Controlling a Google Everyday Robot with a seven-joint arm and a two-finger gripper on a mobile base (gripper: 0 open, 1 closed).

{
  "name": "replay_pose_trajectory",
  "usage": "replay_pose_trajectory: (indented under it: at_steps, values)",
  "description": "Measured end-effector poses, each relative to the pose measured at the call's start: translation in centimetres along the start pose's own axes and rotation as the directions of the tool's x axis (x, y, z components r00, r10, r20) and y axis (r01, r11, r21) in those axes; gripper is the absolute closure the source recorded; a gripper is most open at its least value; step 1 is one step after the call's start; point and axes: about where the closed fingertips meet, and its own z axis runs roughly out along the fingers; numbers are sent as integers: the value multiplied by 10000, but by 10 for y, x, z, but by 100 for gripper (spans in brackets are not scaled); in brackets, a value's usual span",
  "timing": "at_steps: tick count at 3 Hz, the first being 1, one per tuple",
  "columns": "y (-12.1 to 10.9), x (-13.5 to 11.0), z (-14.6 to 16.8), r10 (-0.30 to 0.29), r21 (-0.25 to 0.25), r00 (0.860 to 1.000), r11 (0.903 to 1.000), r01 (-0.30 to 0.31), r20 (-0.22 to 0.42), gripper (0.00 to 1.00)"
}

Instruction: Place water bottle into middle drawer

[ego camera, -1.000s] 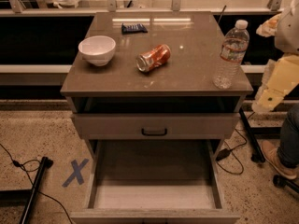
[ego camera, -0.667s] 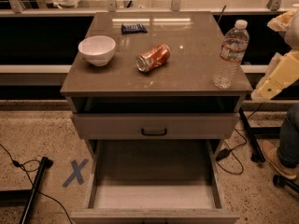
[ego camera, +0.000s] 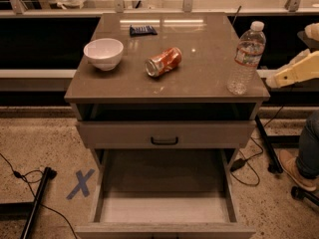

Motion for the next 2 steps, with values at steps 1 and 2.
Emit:
replay_pose_trajectory:
  at_steps: [1, 2]
  values:
    - [-12, -7, 25, 683, -271, 9932, 9974, -660, 944, 0]
    - [-21, -13, 44, 981, -270, 9812, 9951, -950, 1664, 0]
